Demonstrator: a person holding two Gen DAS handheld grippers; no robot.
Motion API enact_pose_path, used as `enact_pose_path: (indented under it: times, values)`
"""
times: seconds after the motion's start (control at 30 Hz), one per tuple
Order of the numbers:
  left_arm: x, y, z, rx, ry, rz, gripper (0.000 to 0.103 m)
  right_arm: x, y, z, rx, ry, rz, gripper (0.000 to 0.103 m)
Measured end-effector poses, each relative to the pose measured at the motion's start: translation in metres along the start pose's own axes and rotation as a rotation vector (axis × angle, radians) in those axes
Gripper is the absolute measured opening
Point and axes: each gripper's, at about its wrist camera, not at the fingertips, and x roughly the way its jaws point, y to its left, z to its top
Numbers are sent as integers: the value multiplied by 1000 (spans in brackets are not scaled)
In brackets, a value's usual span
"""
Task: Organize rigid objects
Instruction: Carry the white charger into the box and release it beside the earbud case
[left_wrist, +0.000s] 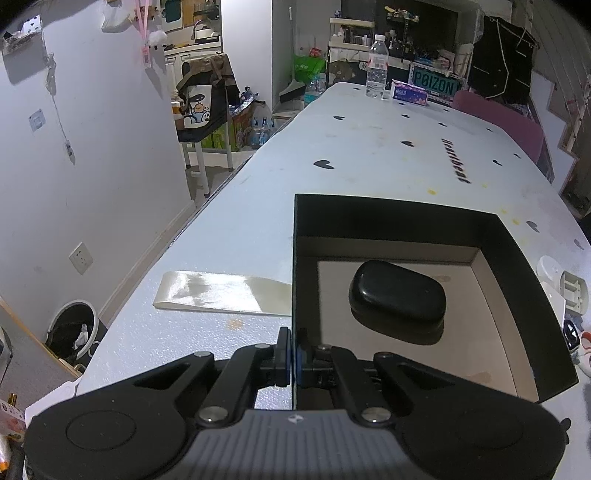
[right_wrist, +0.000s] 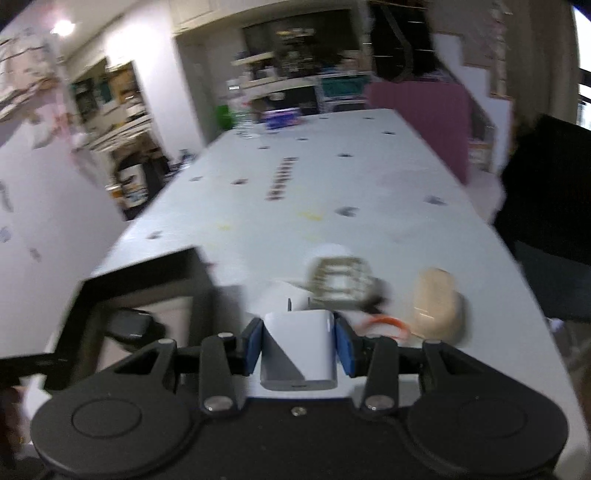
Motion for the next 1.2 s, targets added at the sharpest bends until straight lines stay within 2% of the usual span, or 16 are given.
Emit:
enact_pose_path:
  times: [0.17,0.33,0.47,0.6,0.87,1.03,1.1,1.2]
  values:
    - [0,0,0,-5,-2,-1,2,18,53,23,-95,28,91,43]
    - [-1,-4,-1,3,-8,11,2,50,92,35,-167,99,105,43]
    - [-1,-3,-1,-5,-8,8,2,77,106,40,-170,166,96,43]
    - [-1,-2,-1,-9,-9,5,3,96,115,38,-191,195,58,43]
    - [-1,-2,-1,-11,-13,4,3,124,123,38,-197,231,33,43]
    - [-2,-2,-1,-6,-12,1,3,128,124,35,-192,232,21,44]
    - [-2,-2,0,-6,-12,1,3,125,125,35,-208,216,8,47]
    - [-3,-3,0,-4,-13,-1,3,120,125,37,-196,216,33,47]
